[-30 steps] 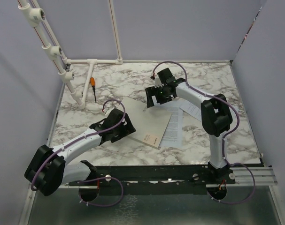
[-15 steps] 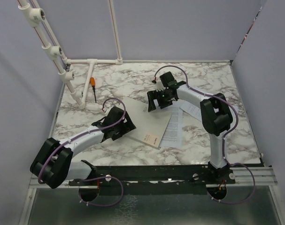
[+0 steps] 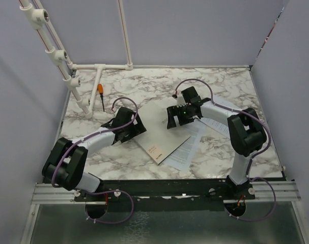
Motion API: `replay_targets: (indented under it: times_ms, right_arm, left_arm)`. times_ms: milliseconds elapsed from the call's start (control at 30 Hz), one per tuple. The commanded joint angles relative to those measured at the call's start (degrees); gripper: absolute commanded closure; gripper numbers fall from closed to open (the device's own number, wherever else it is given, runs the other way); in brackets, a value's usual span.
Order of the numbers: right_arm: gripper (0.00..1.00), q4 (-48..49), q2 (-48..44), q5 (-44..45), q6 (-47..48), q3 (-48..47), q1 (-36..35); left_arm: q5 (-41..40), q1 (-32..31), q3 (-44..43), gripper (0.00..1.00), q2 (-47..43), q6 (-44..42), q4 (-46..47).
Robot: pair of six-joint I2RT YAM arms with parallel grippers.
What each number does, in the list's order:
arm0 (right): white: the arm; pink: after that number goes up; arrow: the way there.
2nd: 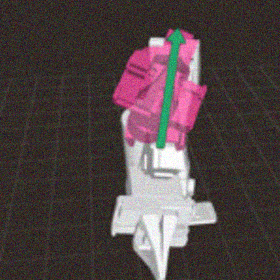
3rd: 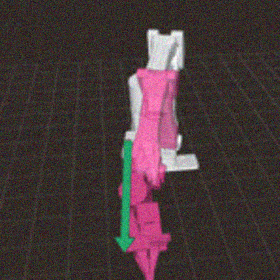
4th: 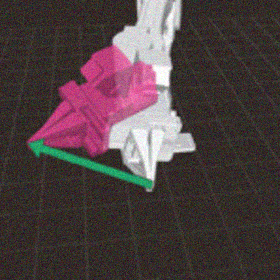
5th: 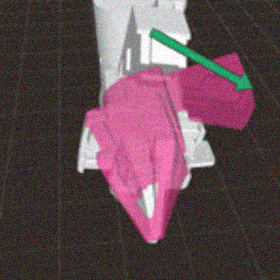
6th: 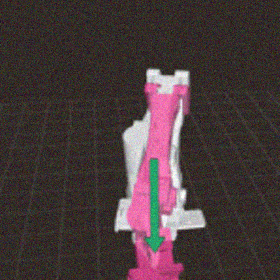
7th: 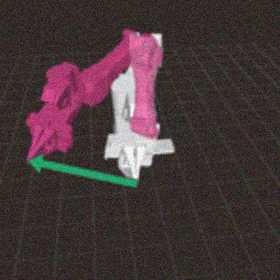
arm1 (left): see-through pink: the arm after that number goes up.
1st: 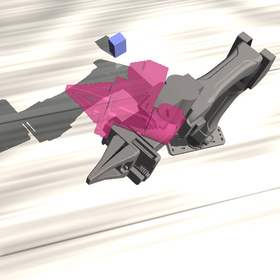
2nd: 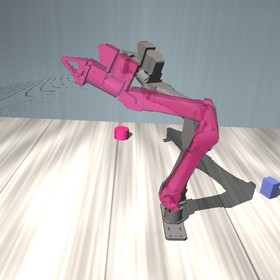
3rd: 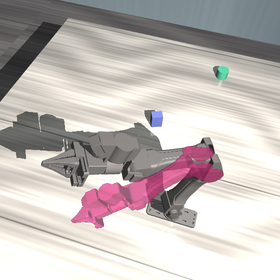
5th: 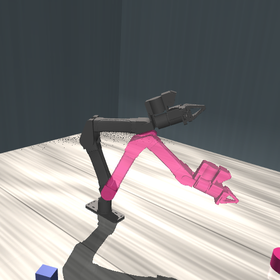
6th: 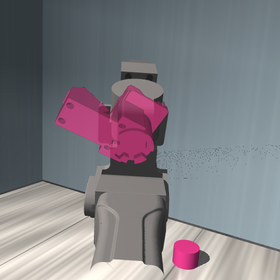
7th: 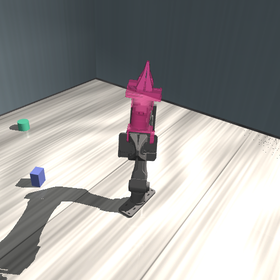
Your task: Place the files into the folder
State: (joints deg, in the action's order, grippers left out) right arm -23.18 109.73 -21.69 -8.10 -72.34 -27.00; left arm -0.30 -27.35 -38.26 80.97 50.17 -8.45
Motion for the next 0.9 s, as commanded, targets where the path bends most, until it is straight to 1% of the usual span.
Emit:
replay_targets:
  times_ms: [0,133,400,633,867]
  right_arm:
    - [0.09,-0.26,-3.41,-1.73,-4.05,7.64,-0.86]
    - [0.11,2.38,-8.1,-0.95,-6.85,13.89,-0.84]
    - [0.13,5.53,-16.43,3.3,-12.83,23.7,-0.8]
    - [0.12,5.44,-21.79,11.89,-17.4,28.63,-0.78]
    - [0.11,4.39,-26.62,15.47,-19.07,31.04,-0.86]
  left_arm:
    - [5.46,0.11,-2.15,0.01,6.13,-4.39,0.91]
    - [10.15,0.06,-4.47,0.01,10.08,-5.62,2.64]
    - [14.26,-2.18,-8.43,0.01,16.57,-7.9,3.76]
    - [15.37,-4.23,-11.67,0.01,21.33,-8.25,3.96]
    - [15.67,-4.46,-13.1,0.01,22.29,-9.03,3.92]
